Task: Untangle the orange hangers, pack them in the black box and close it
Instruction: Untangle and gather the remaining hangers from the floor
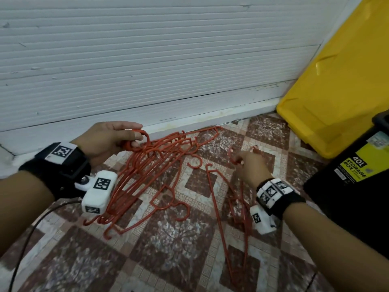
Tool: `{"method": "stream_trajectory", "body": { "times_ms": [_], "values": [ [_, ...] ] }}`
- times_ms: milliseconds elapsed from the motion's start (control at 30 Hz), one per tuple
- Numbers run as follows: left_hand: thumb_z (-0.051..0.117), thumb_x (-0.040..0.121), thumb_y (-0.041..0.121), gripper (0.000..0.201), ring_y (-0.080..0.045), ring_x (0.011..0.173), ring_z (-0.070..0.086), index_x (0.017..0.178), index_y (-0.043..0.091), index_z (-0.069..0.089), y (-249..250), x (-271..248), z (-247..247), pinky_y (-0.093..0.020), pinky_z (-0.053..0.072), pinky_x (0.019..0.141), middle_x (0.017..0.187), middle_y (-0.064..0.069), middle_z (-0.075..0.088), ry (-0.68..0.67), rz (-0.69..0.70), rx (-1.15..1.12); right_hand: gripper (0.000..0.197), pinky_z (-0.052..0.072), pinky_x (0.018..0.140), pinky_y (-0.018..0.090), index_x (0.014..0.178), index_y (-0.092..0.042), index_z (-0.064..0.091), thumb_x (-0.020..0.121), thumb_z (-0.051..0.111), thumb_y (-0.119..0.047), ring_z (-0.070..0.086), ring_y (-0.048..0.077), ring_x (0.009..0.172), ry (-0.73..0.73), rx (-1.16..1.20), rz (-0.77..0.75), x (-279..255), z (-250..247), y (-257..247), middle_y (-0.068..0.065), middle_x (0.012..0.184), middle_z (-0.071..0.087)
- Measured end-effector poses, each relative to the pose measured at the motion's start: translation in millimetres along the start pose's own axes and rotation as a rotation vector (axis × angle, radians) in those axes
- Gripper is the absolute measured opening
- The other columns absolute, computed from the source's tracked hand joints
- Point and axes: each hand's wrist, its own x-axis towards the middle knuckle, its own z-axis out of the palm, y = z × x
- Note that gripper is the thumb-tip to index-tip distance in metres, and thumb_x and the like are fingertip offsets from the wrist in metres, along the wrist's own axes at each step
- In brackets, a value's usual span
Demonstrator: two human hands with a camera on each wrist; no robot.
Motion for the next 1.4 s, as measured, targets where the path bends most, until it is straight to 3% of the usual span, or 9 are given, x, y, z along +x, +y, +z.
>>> {"method": "stream_trajectory", "body": {
  "times_ms": [167, 300, 433, 500, 700, 833, 967, 1167, 1400],
  "values": [
    [0.063, 0.086, -0.006, 0.026, -0.015, 0.062, 0.065, 0.111, 0.003, 0.067, 6.4, 2.3, 5.0, -0.021, 0.056, 0.06, 0.083, -0.014, 0.072, 0.01, 0.004, -0.027, 0.014, 0.054, 0.077, 0.025, 0.093, -0.026, 0.073, 0.088, 0.074, -0.013, 0.067, 0.008, 0.089, 0.05, 0.397, -0.102, -1.2, -48.6, -25.1, -0.01, 0.098, 0.072],
    [0.062, 0.085, -0.007, 0.028, -0.016, 0.062, 0.065, 0.112, 0.001, 0.066, 10.3, 2.3, 6.8, -0.028, 0.06, 0.073, 0.081, -0.013, 0.072, 0.001, 0.025, -0.033, 0.014, 0.053, 0.07, 0.024, 0.076, -0.018, 0.072, 0.082, 0.078, -0.008, 0.069, 0.014, 0.08, 0.131, 0.436, -0.118, 0.7, -69.1, -35.3, -0.003, 0.084, 0.074],
    [0.065, 0.084, -0.003, 0.029, -0.018, 0.066, 0.066, 0.113, 0.002, 0.067, 12.3, 3.1, 2.1, -0.039, 0.055, 0.088, 0.087, -0.015, 0.073, -0.002, 0.03, -0.016, 0.023, 0.049, 0.066, 0.021, 0.086, -0.017, 0.068, 0.076, 0.082, -0.002, 0.071, 0.014, 0.081, 0.136, 0.422, -0.069, 11.6, -72.7, -27.5, -0.001, 0.084, 0.074],
    [0.065, 0.085, -0.003, 0.028, -0.018, 0.066, 0.066, 0.113, 0.002, 0.067, 13.6, 3.8, -1.2, -0.039, 0.056, 0.087, 0.087, -0.015, 0.073, -0.002, 0.04, -0.02, 0.031, 0.05, 0.069, 0.019, 0.097, -0.017, 0.068, 0.076, 0.083, 0.0, 0.071, 0.011, 0.084, 0.121, 0.448, -0.072, 15.4, -75.9, -24.9, -0.005, 0.085, 0.073],
    [0.07, 0.083, -0.001, 0.026, -0.017, 0.066, 0.064, 0.108, 0.007, 0.071, 10.0, 10.6, -17.3, -0.032, 0.059, 0.078, 0.088, -0.009, 0.075, 0.091, 0.085, 0.014, 0.02, 0.053, 0.084, 0.027, 0.093, -0.023, 0.071, 0.089, 0.073, -0.004, 0.068, 0.001, 0.086, 0.119, 0.201, -0.216, 6.7, -107.6, -31.0, -0.011, 0.088, 0.074],
    [0.07, 0.083, 0.0, 0.023, -0.016, 0.064, 0.061, 0.104, 0.01, 0.072, 8.7, 11.2, -19.8, -0.027, 0.058, 0.071, 0.085, -0.005, 0.075, 0.116, 0.097, 0.029, 0.023, 0.047, 0.073, 0.022, 0.098, -0.021, 0.07, 0.091, 0.065, 0.0, 0.063, 0.005, 0.08, 0.196, -0.058, -0.386, -5.7, -131.8, -54.3, -0.005, 0.088, 0.074],
    [0.071, 0.082, 0.0, 0.026, -0.017, 0.064, 0.06, 0.106, 0.01, 0.071, 11.1, 11.1, -17.3, -0.029, 0.059, 0.073, 0.086, -0.009, 0.069, 0.097, 0.105, 0.006, 0.023, 0.039, 0.063, 0.003, 0.095, -0.027, 0.071, 0.09, 0.069, -0.005, 0.062, -0.014, 0.071, 0.07, -0.058, -0.437, -17.7, -140.2, -81.9, -0.016, 0.081, 0.072],
    [0.063, 0.087, 0.0, 0.027, -0.018, 0.066, 0.06, 0.113, 0.006, 0.066, 13.9, 7.0, -2.9, -0.031, 0.058, 0.077, 0.088, -0.008, 0.067, -0.032, 0.052, -0.133, 0.021, 0.052, 0.077, 0.016, 0.107, -0.022, 0.071, 0.09, 0.073, -0.009, 0.072, -0.002, 0.084, -0.349, 0.27, -0.501, -36.7, -106.9, -128.6, -0.011, 0.086, 0.078],
    [0.057, 0.09, 0.007, 0.027, -0.016, 0.067, 0.064, 0.116, 0.01, 0.063, 20.3, 2.1, 8.5, -0.028, 0.055, 0.074, 0.087, -0.007, 0.069, -0.199, 0.035, -0.186, 0.027, 0.057, 0.094, 0.044, 0.109, -0.024, 0.072, 0.088, 0.075, -0.008, 0.074, 0.011, 0.088, -0.388, 0.458, -0.513, -22.8, -61.1, -154.2, -0.002, 0.09, 0.078]
  ]
}}
